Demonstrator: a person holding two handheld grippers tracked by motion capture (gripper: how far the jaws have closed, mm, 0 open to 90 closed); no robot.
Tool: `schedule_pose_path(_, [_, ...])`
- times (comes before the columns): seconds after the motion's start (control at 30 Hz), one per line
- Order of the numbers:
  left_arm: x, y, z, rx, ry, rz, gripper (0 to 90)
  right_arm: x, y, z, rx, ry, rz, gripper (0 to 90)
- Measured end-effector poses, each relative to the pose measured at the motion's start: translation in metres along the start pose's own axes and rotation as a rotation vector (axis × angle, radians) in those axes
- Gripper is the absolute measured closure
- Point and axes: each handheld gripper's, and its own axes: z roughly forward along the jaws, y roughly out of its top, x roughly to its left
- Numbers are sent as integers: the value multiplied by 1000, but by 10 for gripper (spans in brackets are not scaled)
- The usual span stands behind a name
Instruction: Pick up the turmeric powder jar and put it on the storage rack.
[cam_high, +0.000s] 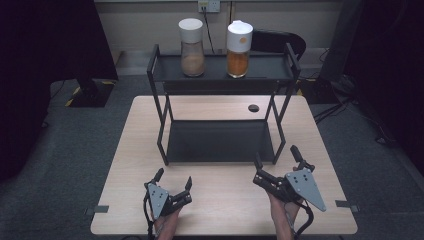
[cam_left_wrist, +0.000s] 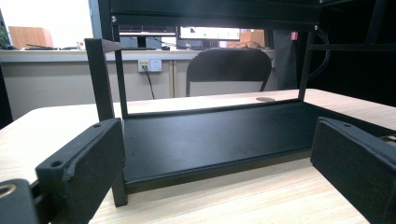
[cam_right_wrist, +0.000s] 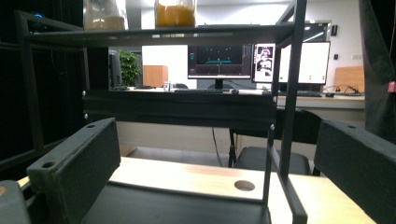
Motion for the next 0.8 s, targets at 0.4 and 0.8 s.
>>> schedule_pose_path(0.4, [0,0,0,0,0,0,26,4,-25,-7,14,-12,5,0])
schedule_pose_path(0.8, [0,0,0,0,0,0,26,6,-51,-10,65,-31,2,0])
